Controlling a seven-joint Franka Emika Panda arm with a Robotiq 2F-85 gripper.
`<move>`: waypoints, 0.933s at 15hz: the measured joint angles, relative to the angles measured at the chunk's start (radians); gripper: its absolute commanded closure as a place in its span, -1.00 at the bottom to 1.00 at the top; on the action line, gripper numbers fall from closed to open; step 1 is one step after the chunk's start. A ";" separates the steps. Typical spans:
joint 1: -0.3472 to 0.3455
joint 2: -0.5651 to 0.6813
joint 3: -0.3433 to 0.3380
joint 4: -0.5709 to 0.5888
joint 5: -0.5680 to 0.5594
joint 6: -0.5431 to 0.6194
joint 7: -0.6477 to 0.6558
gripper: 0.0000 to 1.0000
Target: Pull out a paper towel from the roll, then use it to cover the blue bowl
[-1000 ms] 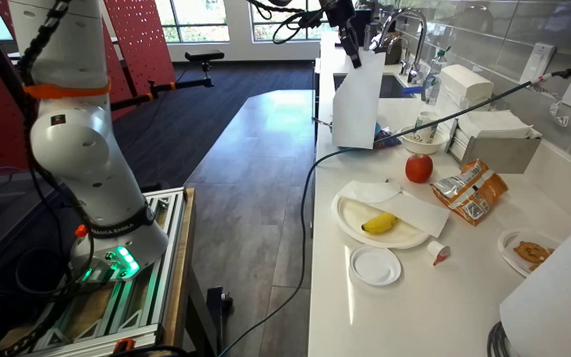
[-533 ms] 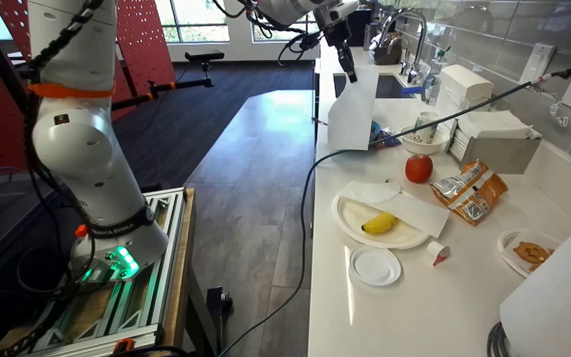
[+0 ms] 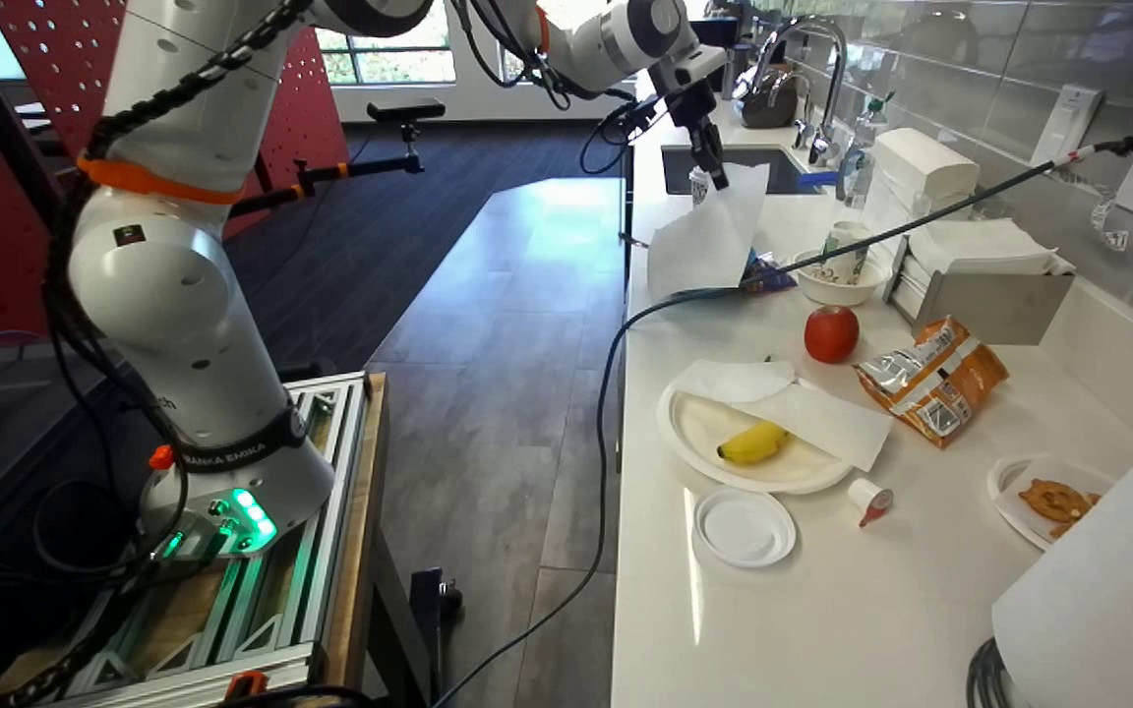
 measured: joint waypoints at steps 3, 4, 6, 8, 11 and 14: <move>0.016 0.071 -0.011 0.075 0.030 -0.003 0.013 1.00; 0.020 0.092 -0.014 0.097 0.048 -0.006 0.015 1.00; 0.028 0.130 -0.021 0.139 0.084 -0.008 0.024 1.00; 0.035 0.163 -0.027 0.177 0.118 -0.029 0.033 1.00; 0.040 0.203 -0.035 0.226 0.157 -0.073 0.044 0.46; 0.041 0.232 -0.038 0.257 0.169 -0.082 0.063 0.06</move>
